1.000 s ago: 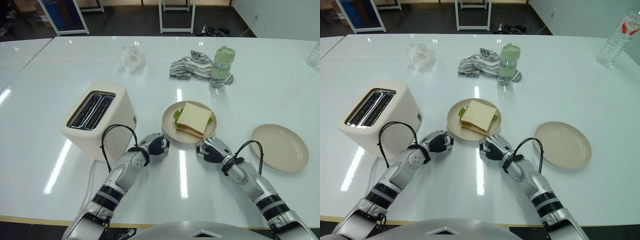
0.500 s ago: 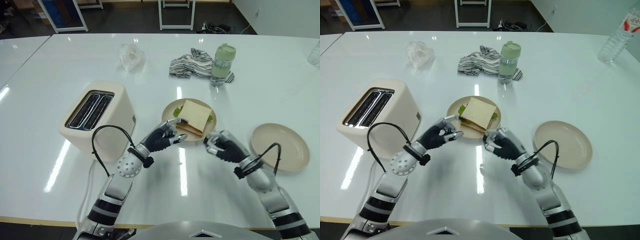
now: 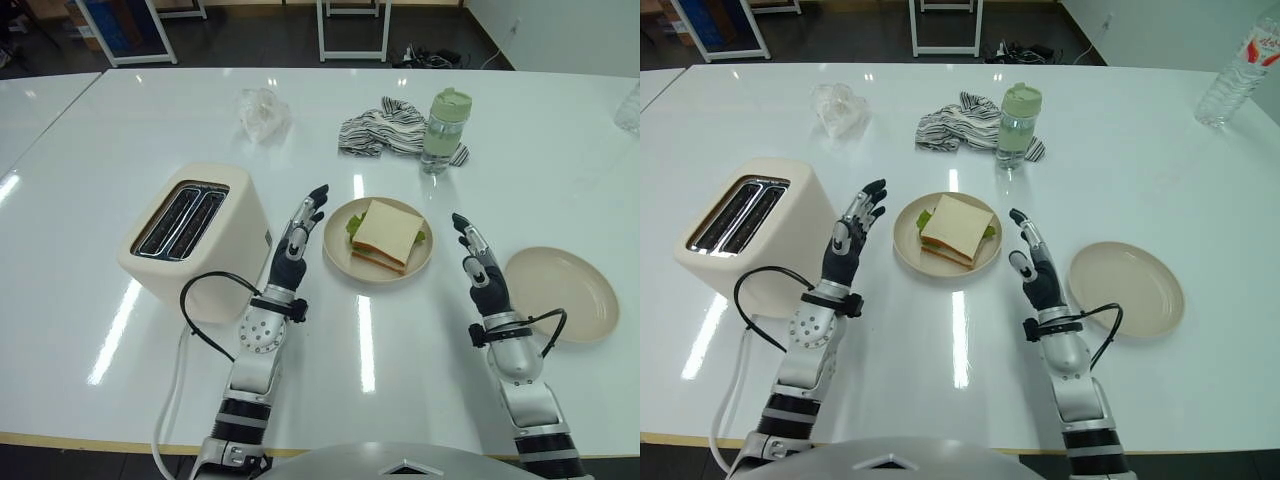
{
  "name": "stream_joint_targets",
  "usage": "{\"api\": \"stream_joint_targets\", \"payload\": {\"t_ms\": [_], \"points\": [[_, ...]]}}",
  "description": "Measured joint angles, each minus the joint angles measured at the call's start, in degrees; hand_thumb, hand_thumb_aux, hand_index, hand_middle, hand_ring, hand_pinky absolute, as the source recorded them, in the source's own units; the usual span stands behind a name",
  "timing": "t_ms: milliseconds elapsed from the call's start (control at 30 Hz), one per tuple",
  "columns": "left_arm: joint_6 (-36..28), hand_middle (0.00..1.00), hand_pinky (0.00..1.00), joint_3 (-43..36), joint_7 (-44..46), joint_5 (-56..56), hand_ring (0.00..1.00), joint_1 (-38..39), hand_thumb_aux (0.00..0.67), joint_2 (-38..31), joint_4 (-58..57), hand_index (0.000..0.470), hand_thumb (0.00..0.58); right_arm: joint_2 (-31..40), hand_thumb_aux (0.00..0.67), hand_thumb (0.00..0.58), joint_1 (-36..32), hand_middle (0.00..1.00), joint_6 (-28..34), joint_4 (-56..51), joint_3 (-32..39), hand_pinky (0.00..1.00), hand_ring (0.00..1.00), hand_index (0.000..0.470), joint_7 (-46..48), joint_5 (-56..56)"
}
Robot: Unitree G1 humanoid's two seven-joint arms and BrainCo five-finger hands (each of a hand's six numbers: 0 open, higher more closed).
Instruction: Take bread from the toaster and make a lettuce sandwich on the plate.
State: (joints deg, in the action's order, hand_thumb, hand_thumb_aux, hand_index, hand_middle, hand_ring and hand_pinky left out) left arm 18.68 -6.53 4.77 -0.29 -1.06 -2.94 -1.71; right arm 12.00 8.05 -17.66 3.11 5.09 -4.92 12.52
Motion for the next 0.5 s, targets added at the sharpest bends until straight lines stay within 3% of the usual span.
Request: {"api": "stream_joint_targets", "payload": {"t_ms": [167, 500], "points": [[1.85, 0.00, 0.00, 1.08, -1.05, -0.65, 0.00, -0.88, 0.000, 1.97, -5.10, 0.000, 0.000, -4.29, 0.000, 0.000, -1.55, 0.00, -1.50, -5.71, -0.67, 0.00, 0.00, 0.000, -4.00, -0.08], [4.57, 0.00, 0.00, 2.89, -1.46, -0.54, 0.00, -2.82, 0.000, 2.09, -8.97, 0.000, 0.000, -5.28, 0.000, 0.000, -3.32, 0.00, -4.57, -7.97, -2.20, 0.00, 0.00, 0.000, -5.47, -0.06]]}}
